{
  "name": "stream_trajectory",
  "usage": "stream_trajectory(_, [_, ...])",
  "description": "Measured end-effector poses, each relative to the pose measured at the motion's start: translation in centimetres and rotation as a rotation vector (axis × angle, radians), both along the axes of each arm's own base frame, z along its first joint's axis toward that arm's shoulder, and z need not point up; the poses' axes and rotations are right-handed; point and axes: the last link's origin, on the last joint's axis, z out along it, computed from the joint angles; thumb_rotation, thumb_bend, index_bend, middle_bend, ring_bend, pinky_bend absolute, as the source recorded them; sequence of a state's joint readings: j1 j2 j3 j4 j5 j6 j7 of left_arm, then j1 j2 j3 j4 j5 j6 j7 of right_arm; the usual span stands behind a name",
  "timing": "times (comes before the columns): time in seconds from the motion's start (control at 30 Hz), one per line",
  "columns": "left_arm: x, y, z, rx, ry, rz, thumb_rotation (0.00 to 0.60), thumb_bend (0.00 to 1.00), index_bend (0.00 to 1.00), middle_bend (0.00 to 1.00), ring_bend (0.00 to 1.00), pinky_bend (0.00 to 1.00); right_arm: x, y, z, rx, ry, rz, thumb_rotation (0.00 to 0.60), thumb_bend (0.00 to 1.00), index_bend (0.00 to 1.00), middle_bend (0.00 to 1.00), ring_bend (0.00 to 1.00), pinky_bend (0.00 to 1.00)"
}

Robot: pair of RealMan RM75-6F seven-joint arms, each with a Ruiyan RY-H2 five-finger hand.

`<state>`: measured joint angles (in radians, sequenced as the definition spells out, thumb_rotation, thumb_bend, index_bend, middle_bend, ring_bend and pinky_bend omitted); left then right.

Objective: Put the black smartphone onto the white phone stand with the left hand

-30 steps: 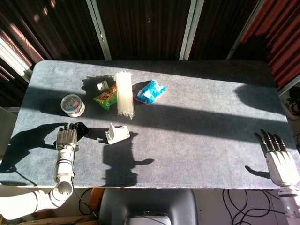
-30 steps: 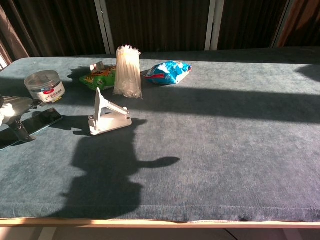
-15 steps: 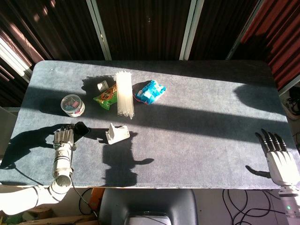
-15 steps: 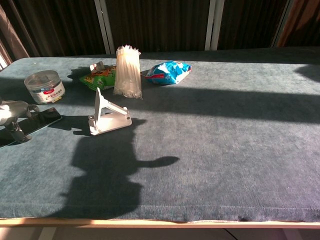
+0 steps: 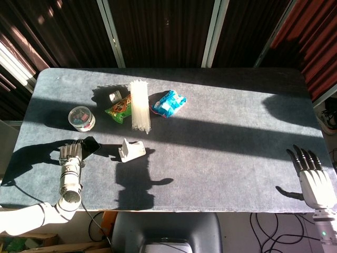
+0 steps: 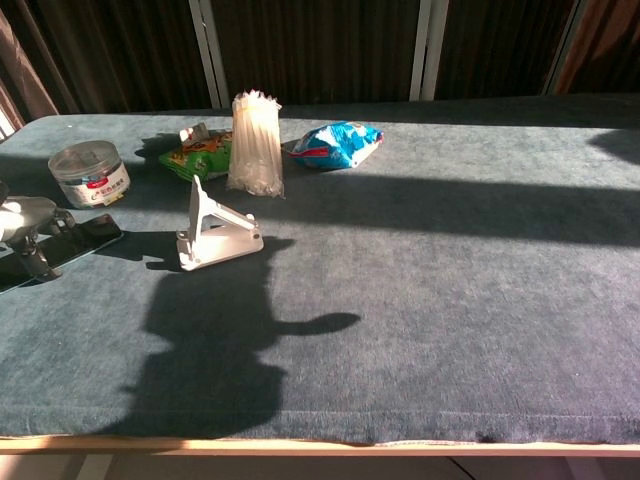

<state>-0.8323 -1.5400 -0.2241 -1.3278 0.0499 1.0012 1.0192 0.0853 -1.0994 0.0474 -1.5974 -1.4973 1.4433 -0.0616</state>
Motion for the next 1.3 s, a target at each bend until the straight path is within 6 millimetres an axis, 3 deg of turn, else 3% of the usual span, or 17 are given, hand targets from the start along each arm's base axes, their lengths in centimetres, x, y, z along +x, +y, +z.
stream_trajectory(0.47, [0.4, 0.5, 0.3, -0.016, 0.112, 0.008, 0.600, 0.30, 0.33, 0.59, 0.30, 0.24, 0.0, 0.0, -0.1, 0.002, 0.003, 0.000, 0.600, 0.18, 0.00, 0.00, 0.00, 0.00])
stream_trajectory(0.63, [0.4, 0.8, 0.1, -0.042, 0.175, 0.026, 0.600, 0.31, 0.48, 0.77, 0.43, 0.21, 0.0, 0.0, -0.1, 0.003, 0.002, 0.001, 0.600, 0.18, 0.00, 0.00, 0.00, 0.00])
stream_trajectory(0.77, [0.2, 1.2, -0.2, -0.055, 0.179, 0.025, 0.600, 0.32, 0.57, 0.86, 0.50, 0.20, 0.0, 0.0, 0.0, -0.001, -0.002, 0.000, 0.600, 0.18, 0.00, 0.00, 0.00, 0.00])
stream_trajectory(0.9, [0.0, 1.4, -0.6, -0.059, 0.162, 0.005, 0.600, 0.39, 0.71, 0.98, 0.61, 0.22, 0.0, 0.0, 0.0, -0.001, -0.003, 0.000, 0.600, 0.18, 0.00, 0.00, 0.00, 0.00])
stream_trajectory(1.3, [-0.2, 1.6, -0.3, 0.031, 0.048, -0.119, 0.600, 0.45, 0.83, 1.00, 0.70, 0.27, 0.0, 0.0, -0.1, 0.002, -0.004, 0.001, 0.600, 0.18, 0.00, 0.00, 0.00, 0.00])
